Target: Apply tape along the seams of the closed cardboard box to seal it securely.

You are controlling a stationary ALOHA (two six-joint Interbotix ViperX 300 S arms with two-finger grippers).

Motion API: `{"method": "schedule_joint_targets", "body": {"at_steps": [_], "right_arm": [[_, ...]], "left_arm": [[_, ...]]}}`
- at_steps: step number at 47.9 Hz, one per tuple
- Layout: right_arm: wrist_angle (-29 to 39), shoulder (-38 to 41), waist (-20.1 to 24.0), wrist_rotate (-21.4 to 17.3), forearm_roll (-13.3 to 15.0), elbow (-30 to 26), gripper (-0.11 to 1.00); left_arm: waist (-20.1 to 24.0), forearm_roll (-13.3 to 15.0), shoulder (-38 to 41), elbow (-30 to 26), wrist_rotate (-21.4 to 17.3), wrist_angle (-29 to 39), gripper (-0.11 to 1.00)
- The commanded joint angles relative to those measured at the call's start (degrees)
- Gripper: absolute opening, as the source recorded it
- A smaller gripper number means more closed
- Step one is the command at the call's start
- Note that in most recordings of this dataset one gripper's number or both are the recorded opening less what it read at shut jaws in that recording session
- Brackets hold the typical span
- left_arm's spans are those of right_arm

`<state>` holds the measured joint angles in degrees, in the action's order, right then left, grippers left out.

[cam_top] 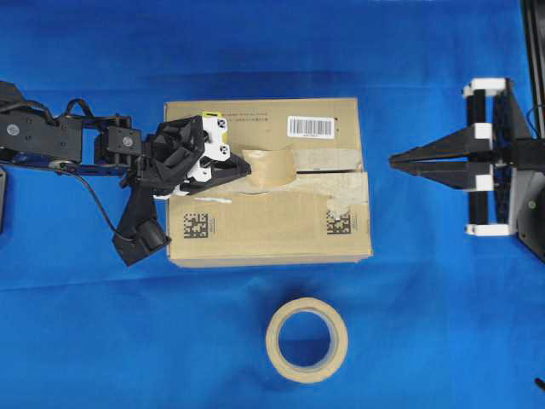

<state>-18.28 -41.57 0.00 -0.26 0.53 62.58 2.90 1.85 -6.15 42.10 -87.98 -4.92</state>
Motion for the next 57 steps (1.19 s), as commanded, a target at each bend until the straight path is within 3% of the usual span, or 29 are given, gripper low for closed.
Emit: {"method": "schedule_joint_targets", "body": {"at_steps": [1, 12, 25, 28, 35, 38, 47, 57], "right_arm": [[-0.53, 2.11, -0.09, -0.18, -0.35, -2.99, -0.01], [-0.70, 9.14, -0.44, -0.26, -0.62, -7.82, -0.01], [-0.88, 16.70, -0.79, -0.79, -2.99, -13.27, 0.01], [-0.88, 18.19, -0.79, -0.79, -3.52, -14.41, 0.12], [-0.88, 21.62, -0.79, -0.79, -3.96, -16.88, 0.56], [-0.79, 22.85, -0.79, -0.79, -3.96, -17.84, 0.69], [-0.62, 26.63, -0.97, -0.79, -4.04, -20.13, 0.46], [-0.79, 31.55, -1.67, -0.79, -5.36, -20.65, 0.45]], "left_arm": [[0.00, -0.09, -0.97, -0.88, 0.09, -0.18, 0.00], [0.00, -0.09, -0.97, -0.97, 0.26, 0.09, 0.00], [0.00, -0.09, -0.88, -1.14, 0.53, 1.58, 0.00], [0.00, -0.09, -0.79, -1.23, 0.53, 1.67, 0.00], [0.00, -0.09, -0.70, -1.49, 0.79, 1.67, 0.00], [0.00, -0.09, -0.70, -1.49, 0.79, 1.67, 0.00], [0.00, -0.09, -0.62, -1.58, 0.97, 1.67, 0.00], [0.00, -0.09, -0.70, -1.58, 1.23, 1.67, 0.00]]}}
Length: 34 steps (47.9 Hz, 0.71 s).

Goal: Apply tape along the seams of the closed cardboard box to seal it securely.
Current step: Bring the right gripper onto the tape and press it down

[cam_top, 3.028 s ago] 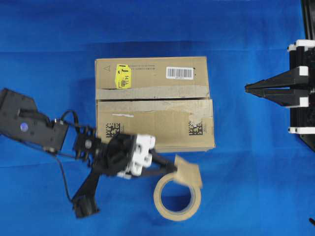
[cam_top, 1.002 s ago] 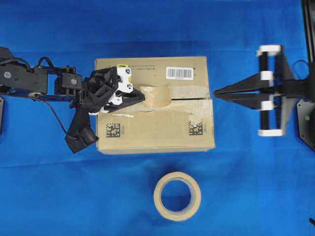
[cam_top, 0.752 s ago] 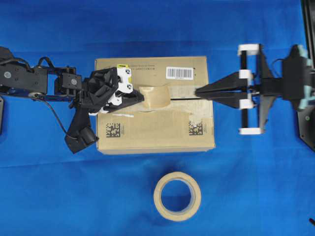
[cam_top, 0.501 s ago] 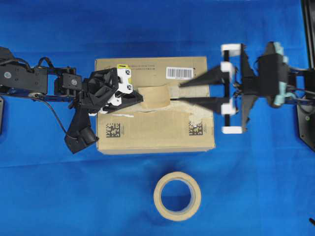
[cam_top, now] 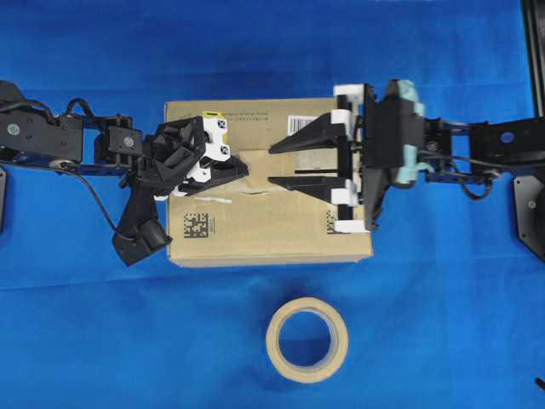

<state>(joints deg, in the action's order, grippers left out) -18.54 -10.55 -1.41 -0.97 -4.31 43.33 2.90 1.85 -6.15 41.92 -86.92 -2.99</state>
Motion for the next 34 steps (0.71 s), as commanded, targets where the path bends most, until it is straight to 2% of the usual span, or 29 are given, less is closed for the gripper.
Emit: {"method": "schedule_joint_targets", "body": {"at_steps": [1, 21, 34], "right_arm": [[-0.53, 1.23, -0.26, -0.09, -0.88, -1.49, 0.45], [-0.18, 7.29, -0.97, -0.09, -2.72, -1.14, 0.45], [0.70, 8.09, -2.37, -0.09, -3.96, -0.79, 0.45]], "left_arm": [[0.00, -0.09, -0.62, -1.49, 0.18, -0.26, 0.00], [0.00, -0.09, -0.62, -1.49, 0.26, 0.35, 0.00], [0.00, -0.09, -0.62, -1.41, 0.26, 1.23, 0.00]]}}
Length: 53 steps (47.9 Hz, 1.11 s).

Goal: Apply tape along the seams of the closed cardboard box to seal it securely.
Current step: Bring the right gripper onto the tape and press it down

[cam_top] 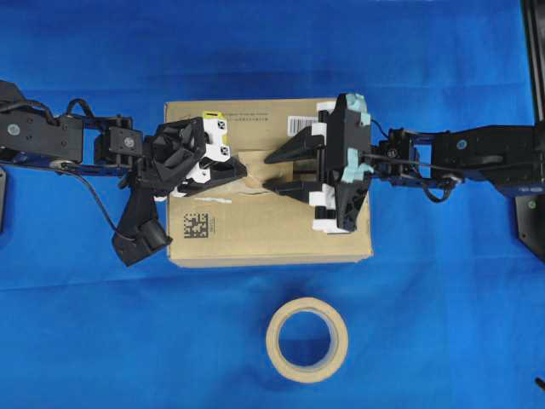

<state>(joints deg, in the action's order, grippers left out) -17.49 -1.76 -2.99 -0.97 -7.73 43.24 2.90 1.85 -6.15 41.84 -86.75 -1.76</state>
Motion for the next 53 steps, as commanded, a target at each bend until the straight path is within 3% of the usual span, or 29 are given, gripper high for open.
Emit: {"method": "schedule_joint_targets", "body": {"at_steps": [1, 41, 45, 53], "right_arm": [[-0.35, -0.70, -0.97, -0.09, -0.62, -0.62, 0.45], [0.79, -0.70, -1.05, -0.09, -1.32, 0.97, 0.44], [0.79, -0.70, -1.05, -0.09, -1.23, 0.88, 0.45], [0.62, -0.70, -0.97, -0.09, -1.32, 0.97, 0.44]], "left_arm": [[0.00, -0.09, -0.62, -1.32, 0.09, 0.00, 0.00], [0.44, -0.09, -0.62, -2.55, 1.05, 0.44, 0.01], [0.79, -0.09, -0.62, -2.55, 1.05, 1.14, 0.13], [0.70, -0.09, -0.62, -2.64, 0.35, 2.64, 0.61]]}}
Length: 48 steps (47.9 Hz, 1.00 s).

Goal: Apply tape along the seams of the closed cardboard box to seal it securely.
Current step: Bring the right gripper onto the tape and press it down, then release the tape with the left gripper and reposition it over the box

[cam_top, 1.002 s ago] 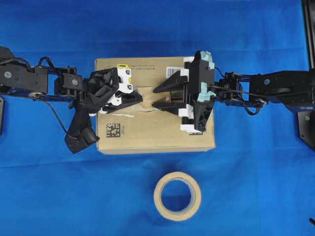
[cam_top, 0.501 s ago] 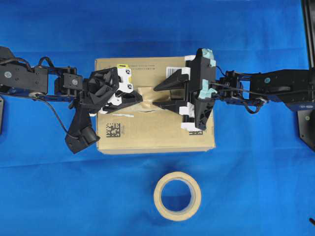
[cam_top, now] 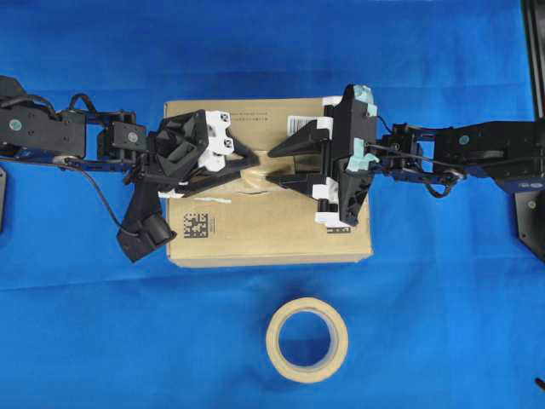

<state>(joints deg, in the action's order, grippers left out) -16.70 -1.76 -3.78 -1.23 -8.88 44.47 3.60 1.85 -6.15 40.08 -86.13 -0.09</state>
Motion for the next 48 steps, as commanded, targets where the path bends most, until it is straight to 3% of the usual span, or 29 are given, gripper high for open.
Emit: {"method": "schedule_joint_targets", "body": {"at_steps": [1, 3, 14, 30, 48], "right_arm": [[-0.18, -0.70, -0.18, 0.18, -0.18, -0.26, 0.44], [-0.26, -0.70, 0.00, 0.18, -0.18, -0.26, 0.45], [-0.26, -0.79, 0.44, 0.18, -0.18, -0.18, 0.45], [-0.35, -0.79, 0.88, 0.18, -0.18, 0.26, 0.45], [-0.70, -0.70, 1.05, 0.18, -0.18, 0.79, 0.45]], "left_arm": [[0.09, -0.09, -0.62, -0.97, -0.35, 1.05, 0.66], [0.09, -0.09, -0.62, -1.14, -0.44, 1.32, 0.74], [0.00, -0.09, -0.18, -4.39, -0.70, 6.59, 0.66], [0.09, -0.35, 5.63, -14.77, -0.44, 26.54, 0.65], [-0.26, -0.53, 3.08, -15.82, 0.44, 32.96, 0.65]]}}
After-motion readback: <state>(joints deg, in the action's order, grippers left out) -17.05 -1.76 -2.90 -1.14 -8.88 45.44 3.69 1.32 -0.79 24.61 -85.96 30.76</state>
